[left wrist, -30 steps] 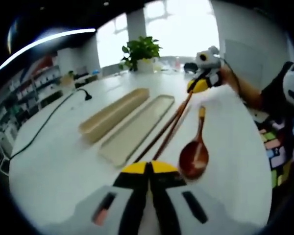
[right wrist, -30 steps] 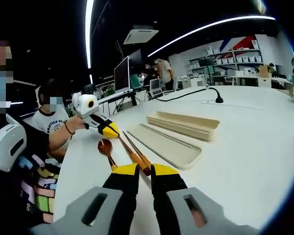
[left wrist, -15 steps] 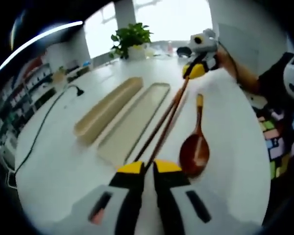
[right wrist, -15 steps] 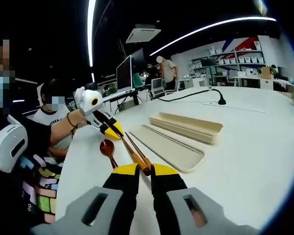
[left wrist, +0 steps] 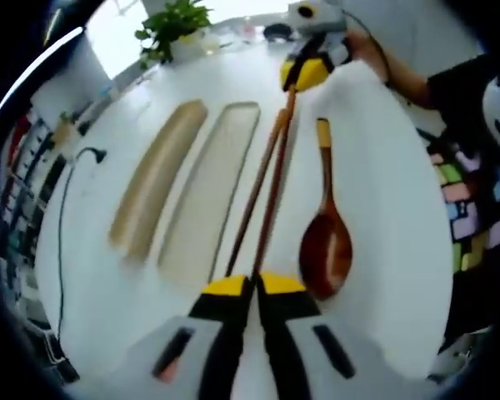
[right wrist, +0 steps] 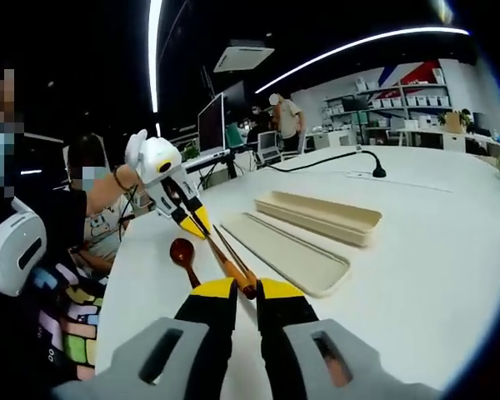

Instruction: Arrange the utensils inside the cutlery case until each visible utensil rests in its matching compartment.

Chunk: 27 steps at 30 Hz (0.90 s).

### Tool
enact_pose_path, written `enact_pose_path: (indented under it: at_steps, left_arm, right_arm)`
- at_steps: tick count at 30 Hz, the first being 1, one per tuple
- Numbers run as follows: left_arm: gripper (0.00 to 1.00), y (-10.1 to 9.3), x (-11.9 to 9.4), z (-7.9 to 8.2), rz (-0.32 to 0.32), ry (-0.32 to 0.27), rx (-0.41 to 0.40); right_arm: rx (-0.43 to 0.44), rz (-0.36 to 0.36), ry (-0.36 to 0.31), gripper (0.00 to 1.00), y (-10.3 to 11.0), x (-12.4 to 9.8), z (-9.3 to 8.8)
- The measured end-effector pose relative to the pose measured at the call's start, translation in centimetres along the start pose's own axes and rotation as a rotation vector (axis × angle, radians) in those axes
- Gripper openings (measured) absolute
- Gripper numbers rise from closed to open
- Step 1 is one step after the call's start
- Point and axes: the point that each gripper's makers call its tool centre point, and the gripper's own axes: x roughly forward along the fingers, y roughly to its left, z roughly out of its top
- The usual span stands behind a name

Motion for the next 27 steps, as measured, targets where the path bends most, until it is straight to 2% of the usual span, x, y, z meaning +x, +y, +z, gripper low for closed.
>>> enact_pose_path:
  at_steps: [5,9,11,12,13,18,19,21,23,27]
  left_arm:
    - [0.04,0.2,0.23,0.05,-0.029,0.054,0.029]
    - [0.03,0.2,0.23,-0.04,-0.042,0.066,0.055]
    - [0.02,0.02,0.22,0.03,-0.052,0.049,0.159]
    - [0.02,0.0,0.14,-0.17,-0.064,0.049,0.163]
    - [0.02,-0.06,0.11,-0.22,-0.086,0.059,0.144]
    - [0.02,0.28,0.17,-0.26,-0.093,0.067,0.139]
    - [0.02,0.07,0.14,-0.25,-0.106,0.062,0.119]
    - [0.02,-0.25,-0.12,-0.34,-0.136,0.074,0.02]
    - [0.03,0.4,-0.15,-0.18,-0.11,0.067,0.036]
    - [0.02,-0.05,-0.58,-0.07,-0.119,0.073,0.055]
  right_arm:
    - [0.007,0.0,0.001,0.08,0.08,-0.04,0.01]
    - [0.008,-0.003,0.0,0.08,0.01,-0.03,0.03]
    - [0.011,-0.008,-0.001,0.08,-0.12,-0.03,0.03]
    - [0.016,-0.006,-0.002,0.08,-0.14,0.0,0.04]
    - [0.019,-0.002,0.0,0.08,-0.1,0.03,0.02]
    - [0.015,0.002,-0.009,0.08,-0.04,0.16,0.21]
    - [0.016,0.004,-0.01,0.08,-0.11,0.16,0.23]
    - [0.018,0.012,-0.014,0.08,-0.11,0.2,0.27]
    - [0.021,0.015,-0.018,0.08,-0.21,0.24,0.26]
    - [0.028,0.022,-0.029,0.08,-0.15,0.19,0.39]
